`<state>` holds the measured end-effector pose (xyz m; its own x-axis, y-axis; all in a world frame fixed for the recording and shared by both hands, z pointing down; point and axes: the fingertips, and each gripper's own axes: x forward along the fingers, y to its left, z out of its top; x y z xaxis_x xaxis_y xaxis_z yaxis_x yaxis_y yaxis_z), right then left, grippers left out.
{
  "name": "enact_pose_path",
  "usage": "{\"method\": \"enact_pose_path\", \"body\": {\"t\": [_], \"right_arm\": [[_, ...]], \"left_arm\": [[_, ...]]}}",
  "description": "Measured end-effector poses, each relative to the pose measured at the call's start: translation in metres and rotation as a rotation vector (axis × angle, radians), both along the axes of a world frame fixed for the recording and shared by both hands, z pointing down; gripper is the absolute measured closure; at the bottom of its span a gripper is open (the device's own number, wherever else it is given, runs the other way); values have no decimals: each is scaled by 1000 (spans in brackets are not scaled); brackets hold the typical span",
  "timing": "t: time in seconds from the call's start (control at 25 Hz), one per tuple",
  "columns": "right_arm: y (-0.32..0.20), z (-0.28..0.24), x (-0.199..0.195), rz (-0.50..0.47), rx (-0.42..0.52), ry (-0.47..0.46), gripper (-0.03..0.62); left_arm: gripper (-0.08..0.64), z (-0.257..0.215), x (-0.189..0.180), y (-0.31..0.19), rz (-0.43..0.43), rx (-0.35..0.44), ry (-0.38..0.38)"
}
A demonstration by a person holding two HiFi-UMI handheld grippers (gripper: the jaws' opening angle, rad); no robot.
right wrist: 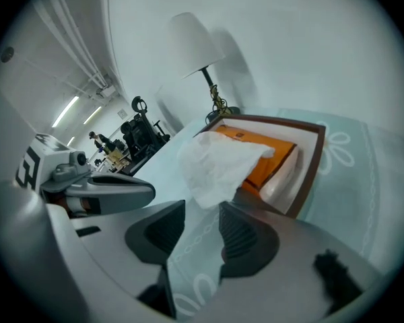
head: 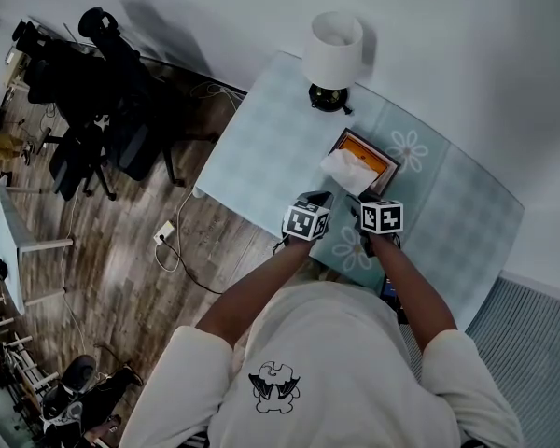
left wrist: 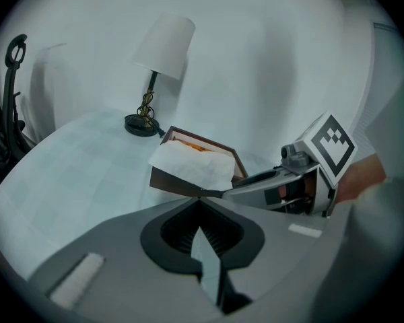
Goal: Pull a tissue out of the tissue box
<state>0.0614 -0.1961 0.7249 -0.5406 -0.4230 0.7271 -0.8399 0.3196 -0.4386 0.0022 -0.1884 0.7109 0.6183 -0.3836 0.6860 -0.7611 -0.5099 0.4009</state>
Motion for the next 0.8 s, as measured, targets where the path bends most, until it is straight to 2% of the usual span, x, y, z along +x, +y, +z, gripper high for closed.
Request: {"method": "enact_pose_path", "body": {"t": [0.04,0.12,0.44,0.64,0.8], "right_arm": [[-2,0,4,23,2,12,430],[-5,-3,12,60,15,31,577],[1,-13,12,28,50,62,578],[2,-17,4,12,50,11,577],[5,-17,-1,-9,41,12,577]], "left_arm": [[555,0,1,0,3,0,0],[555,-2,2,0,6,1,2],[555,-5,3,1,-1,6,14],[555,-7,3,2,6,9,10],[555,-7,1,4,3,7,11]]}}
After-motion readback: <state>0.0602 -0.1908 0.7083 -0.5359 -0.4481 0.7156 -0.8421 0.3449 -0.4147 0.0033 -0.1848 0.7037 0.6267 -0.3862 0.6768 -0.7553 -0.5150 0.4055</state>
